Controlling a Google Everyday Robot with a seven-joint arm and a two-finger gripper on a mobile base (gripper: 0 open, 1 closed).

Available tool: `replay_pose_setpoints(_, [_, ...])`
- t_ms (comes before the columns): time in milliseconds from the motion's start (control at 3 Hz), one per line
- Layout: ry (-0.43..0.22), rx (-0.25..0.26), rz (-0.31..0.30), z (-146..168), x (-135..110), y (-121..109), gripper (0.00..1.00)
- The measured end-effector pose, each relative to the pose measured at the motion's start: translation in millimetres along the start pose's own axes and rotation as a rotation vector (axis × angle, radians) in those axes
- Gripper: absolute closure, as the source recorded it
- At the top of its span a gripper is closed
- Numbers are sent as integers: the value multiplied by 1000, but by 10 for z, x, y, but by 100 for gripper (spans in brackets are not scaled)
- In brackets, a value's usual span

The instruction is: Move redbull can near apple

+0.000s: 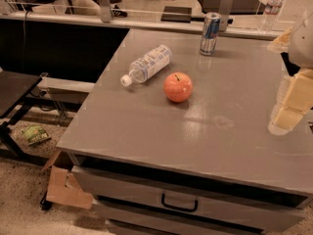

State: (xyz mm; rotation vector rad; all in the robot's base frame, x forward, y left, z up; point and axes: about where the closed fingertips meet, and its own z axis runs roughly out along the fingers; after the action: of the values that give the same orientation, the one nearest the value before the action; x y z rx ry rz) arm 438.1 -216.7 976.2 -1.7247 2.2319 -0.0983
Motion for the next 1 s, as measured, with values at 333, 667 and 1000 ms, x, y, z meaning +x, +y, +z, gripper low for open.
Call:
replay_pose_setpoints(333, [0, 0, 0, 0, 0, 0, 0])
replay_pose_setpoints(667, [-129, 57, 141, 129, 171, -206, 0])
replay_pose_setpoints(1000, [-326, 88, 315, 406, 308, -497, 0])
